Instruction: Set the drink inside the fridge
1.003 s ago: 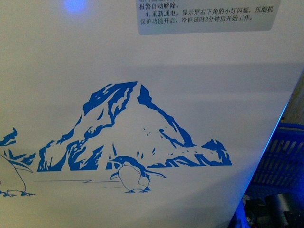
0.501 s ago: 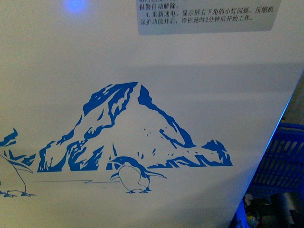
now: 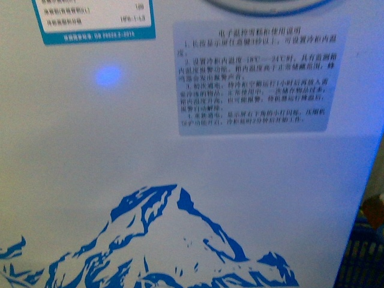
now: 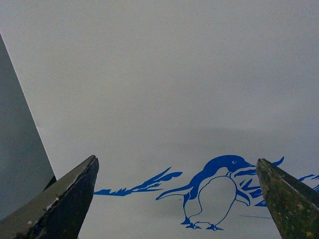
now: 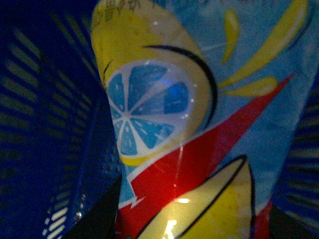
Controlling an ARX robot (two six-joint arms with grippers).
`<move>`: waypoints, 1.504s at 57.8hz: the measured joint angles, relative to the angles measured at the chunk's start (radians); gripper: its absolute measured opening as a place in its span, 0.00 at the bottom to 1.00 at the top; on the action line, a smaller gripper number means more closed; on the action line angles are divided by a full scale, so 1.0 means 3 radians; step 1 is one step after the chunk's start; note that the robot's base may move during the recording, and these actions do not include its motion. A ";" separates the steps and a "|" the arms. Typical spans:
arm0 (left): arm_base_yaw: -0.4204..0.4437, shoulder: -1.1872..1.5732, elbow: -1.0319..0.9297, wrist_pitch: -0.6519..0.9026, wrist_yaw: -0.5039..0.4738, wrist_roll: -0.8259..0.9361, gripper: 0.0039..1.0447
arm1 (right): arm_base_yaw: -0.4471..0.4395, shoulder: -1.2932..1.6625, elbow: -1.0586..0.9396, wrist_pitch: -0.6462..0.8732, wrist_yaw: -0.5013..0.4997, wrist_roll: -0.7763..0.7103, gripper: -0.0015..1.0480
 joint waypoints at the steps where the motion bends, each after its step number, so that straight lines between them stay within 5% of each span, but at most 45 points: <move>1: 0.0000 0.0000 0.0000 0.0000 -0.0001 0.0000 0.92 | 0.0000 -0.0203 -0.0050 -0.0046 -0.0019 -0.0001 0.40; 19: 0.0000 0.0000 0.0000 0.0000 0.0000 0.0000 0.92 | 0.0058 -0.2383 -0.0351 -0.0666 0.0029 0.0089 0.40; 43: 0.0000 0.0000 0.0000 0.0000 -0.0001 0.0000 0.92 | 0.0764 -0.5127 -0.0690 -0.1559 0.1050 0.0258 0.40; 76: 0.0000 0.0000 0.0000 0.0000 0.0000 0.0000 0.92 | 0.1939 -0.5704 -0.1072 -0.1448 0.2469 0.0242 0.40; 87: 0.0000 0.0000 0.0000 0.0000 0.0000 0.0000 0.92 | 0.2009 -0.5711 -0.1217 -0.1448 0.2609 0.0258 0.40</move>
